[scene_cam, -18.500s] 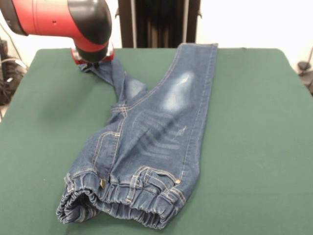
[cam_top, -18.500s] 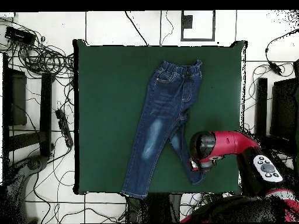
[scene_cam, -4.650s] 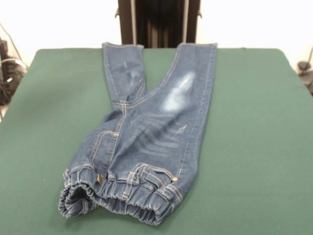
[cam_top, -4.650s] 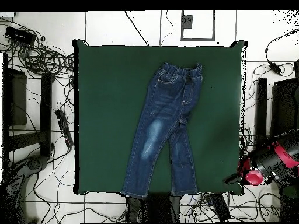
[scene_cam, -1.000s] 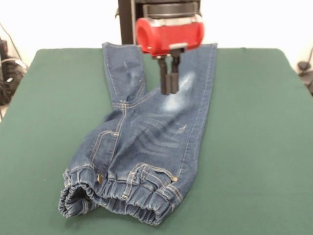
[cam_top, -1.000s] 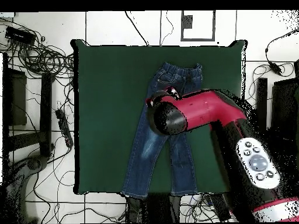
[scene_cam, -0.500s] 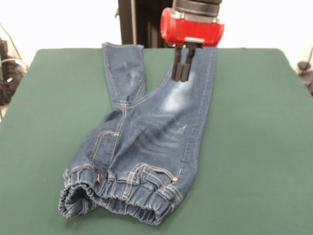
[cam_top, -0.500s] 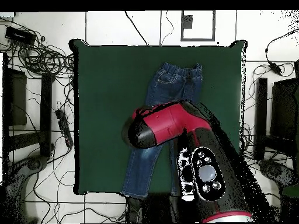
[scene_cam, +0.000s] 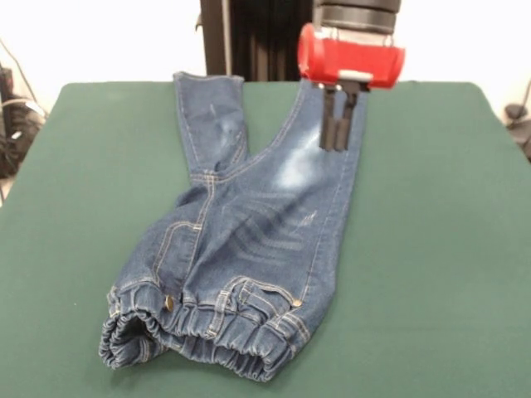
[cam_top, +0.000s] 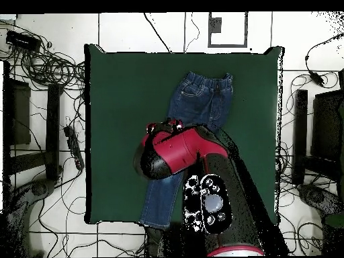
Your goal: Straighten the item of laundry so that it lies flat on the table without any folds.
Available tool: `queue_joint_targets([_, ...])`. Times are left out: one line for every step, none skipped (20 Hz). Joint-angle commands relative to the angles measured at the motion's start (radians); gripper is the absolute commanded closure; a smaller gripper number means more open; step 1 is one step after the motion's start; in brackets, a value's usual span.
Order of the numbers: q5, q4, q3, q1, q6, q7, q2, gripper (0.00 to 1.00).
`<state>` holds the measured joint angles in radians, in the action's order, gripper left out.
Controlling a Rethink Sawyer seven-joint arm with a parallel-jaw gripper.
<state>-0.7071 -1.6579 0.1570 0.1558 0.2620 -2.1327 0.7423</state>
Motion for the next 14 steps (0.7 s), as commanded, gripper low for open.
queue_joint_targets([0.089, 0.022, -0.065, -0.038, -0.242, -0.242, -0.155, 1.00])
queue_joint_targets([0.101, 0.027, -0.068, -0.039, -0.252, -0.232, -0.164, 1.00])
queue_joint_targets([0.114, 0.025, -0.064, -0.032, -0.266, -0.219, -0.172, 1.00])
queue_joint_targets([0.126, 0.023, -0.059, -0.025, -0.280, -0.207, -0.180, 1.00])
queue_joint_targets([0.131, 0.021, -0.044, -0.011, -0.285, -0.194, -0.190, 1.00])
queue_joint_targets([0.139, 0.019, -0.041, -0.006, -0.289, -0.182, -0.195, 1.00])
queue_joint_targets([0.141, 0.015, -0.026, 0.008, -0.281, -0.164, -0.205, 1.00])
queue_joint_targets([0.143, 0.009, -0.012, 0.020, -0.265, -0.146, -0.204, 1.00])
queue_joint_targets([0.144, 0.000, 0.029, 0.049, -0.211, -0.106, -0.203, 1.00])
queue_joint_targets([0.147, -0.008, 0.052, 0.067, -0.187, -0.084, -0.202, 1.00])
queue_joint_targets([0.144, -0.011, 0.071, 0.080, -0.174, -0.063, -0.204, 1.00])
queue_joint_targets([0.142, -0.013, 0.091, 0.093, -0.161, -0.041, -0.205, 0.00])
queue_joint_targets([0.138, -0.014, 0.101, 0.100, -0.152, -0.029, -0.206, 0.00])
queue_joint_targets([0.135, -0.015, 0.111, 0.107, -0.143, -0.018, -0.206, 0.00])
